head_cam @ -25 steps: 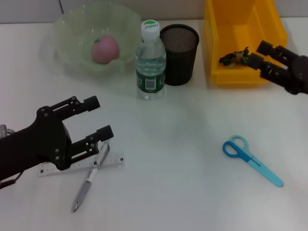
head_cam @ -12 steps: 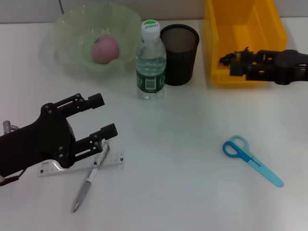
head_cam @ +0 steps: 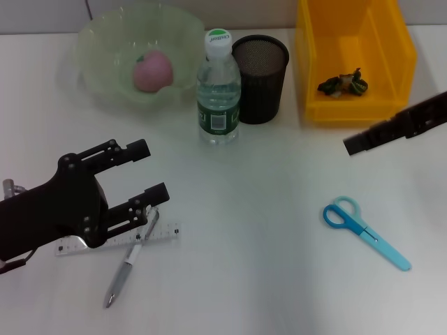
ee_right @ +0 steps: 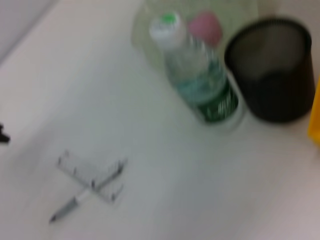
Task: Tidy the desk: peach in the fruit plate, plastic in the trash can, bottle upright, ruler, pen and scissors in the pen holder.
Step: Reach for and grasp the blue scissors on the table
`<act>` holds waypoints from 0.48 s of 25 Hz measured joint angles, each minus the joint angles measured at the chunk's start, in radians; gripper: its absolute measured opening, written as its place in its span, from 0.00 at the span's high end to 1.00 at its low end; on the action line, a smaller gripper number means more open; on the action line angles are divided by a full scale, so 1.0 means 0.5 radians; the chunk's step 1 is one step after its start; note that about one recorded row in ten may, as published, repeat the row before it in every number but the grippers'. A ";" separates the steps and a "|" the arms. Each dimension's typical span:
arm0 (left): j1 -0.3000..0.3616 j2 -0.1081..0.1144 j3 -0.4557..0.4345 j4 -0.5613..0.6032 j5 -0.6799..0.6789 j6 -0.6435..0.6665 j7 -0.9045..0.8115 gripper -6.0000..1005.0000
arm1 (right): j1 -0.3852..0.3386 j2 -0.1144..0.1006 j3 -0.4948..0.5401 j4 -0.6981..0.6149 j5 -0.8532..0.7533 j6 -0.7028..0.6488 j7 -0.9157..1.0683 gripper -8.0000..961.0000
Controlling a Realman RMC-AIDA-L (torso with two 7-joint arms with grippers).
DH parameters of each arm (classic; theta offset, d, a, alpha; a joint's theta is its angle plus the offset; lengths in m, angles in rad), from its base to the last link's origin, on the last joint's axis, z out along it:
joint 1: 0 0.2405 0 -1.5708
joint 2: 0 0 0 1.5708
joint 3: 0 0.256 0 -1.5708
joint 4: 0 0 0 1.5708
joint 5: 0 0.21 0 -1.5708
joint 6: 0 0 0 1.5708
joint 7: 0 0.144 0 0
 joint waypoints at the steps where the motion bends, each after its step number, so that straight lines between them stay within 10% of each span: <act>1: 0.000 0.000 0.000 0.000 0.000 0.000 0.000 0.33 | 0.042 -0.007 -0.002 0.013 -0.052 -0.058 0.042 0.18; 12: 0.001 0.001 -0.001 0.000 0.004 0.002 0.001 0.33 | 0.187 0.045 -0.272 -0.054 -0.541 -0.263 0.299 0.18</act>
